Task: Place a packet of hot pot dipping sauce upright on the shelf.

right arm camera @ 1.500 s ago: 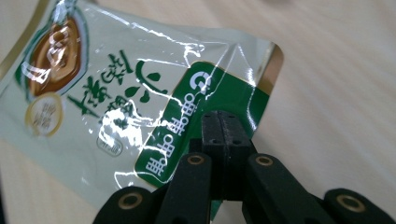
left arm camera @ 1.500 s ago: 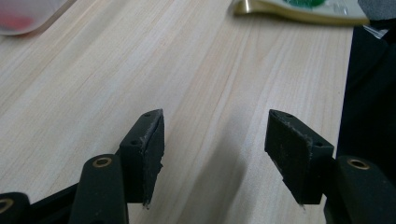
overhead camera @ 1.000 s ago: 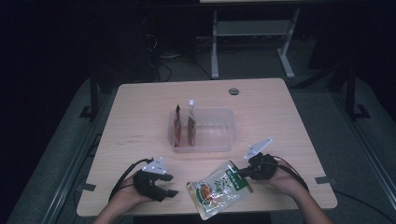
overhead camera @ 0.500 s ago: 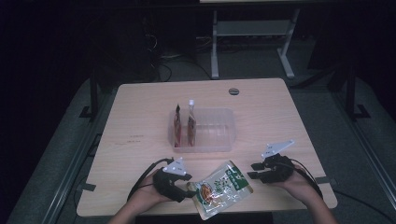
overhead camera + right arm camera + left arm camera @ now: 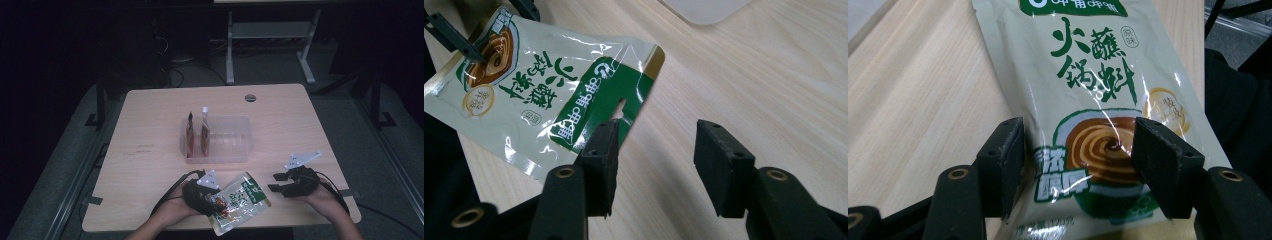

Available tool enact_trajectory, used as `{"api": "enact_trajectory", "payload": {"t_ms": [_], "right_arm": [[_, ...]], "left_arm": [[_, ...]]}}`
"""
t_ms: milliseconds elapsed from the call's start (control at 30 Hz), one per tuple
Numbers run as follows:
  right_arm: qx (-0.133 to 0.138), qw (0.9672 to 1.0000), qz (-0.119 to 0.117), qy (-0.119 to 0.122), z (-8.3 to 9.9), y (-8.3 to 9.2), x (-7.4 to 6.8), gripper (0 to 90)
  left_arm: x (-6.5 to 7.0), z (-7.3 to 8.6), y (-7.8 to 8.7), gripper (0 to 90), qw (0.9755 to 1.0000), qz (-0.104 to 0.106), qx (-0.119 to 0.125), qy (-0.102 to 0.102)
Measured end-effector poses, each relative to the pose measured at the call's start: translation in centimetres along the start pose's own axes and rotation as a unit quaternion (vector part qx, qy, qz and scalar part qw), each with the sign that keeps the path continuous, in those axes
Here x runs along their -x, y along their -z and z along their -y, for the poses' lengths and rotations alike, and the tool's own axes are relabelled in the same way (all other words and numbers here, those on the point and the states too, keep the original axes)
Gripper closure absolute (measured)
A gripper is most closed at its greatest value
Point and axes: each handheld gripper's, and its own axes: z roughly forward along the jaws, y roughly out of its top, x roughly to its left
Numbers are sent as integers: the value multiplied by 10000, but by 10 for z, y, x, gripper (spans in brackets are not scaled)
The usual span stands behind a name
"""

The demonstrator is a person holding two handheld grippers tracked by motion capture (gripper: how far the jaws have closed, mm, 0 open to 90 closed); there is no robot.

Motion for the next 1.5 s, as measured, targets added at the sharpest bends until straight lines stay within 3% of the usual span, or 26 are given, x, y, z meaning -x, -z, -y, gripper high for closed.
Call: {"api": "enact_trajectory", "payload": {"t_ms": [300, 533, 633, 767, 933, 1133, 1300, 1500], "right_arm": [[8, 10000, 17, 39, -2, -2, 0, 486], [0, 10000, 22, 65, -3, -4, 0, 485], [-2, 10000, 20, 42, -3, -3, -1, 481], [40, 10000, 24, 76, -3, -3, 0, 461], [163, 9999, -47, 24, -3, 0, 2, 436], [457, 9988, -164, -88, -4, 2, 3, 359], [607, 9967, -529, -78, -8, 1, 2, 359], [785, 9911, -1068, -145, -20, -6, 3, 397]], "left_arm": [[-3, 3, 2, 566, 9998, -76, 117, 128], [0, 2, 1, 827, 9998, -118, 42, 152], [0, 1, 1, 856, 9998, -126, 28, 147], [-4, 3, 3, 898, 9992, 109, 145, 348], [-9, 4, 10, 900, 9985, 297, 281, 369], [-15, 5, 28, 900, 9972, 274, 564, 411], [-18, 8, 43, 900, 9959, 326, 778, 318], [-18, 12, 62, 900, 9940, 415, 991, 179]]}}
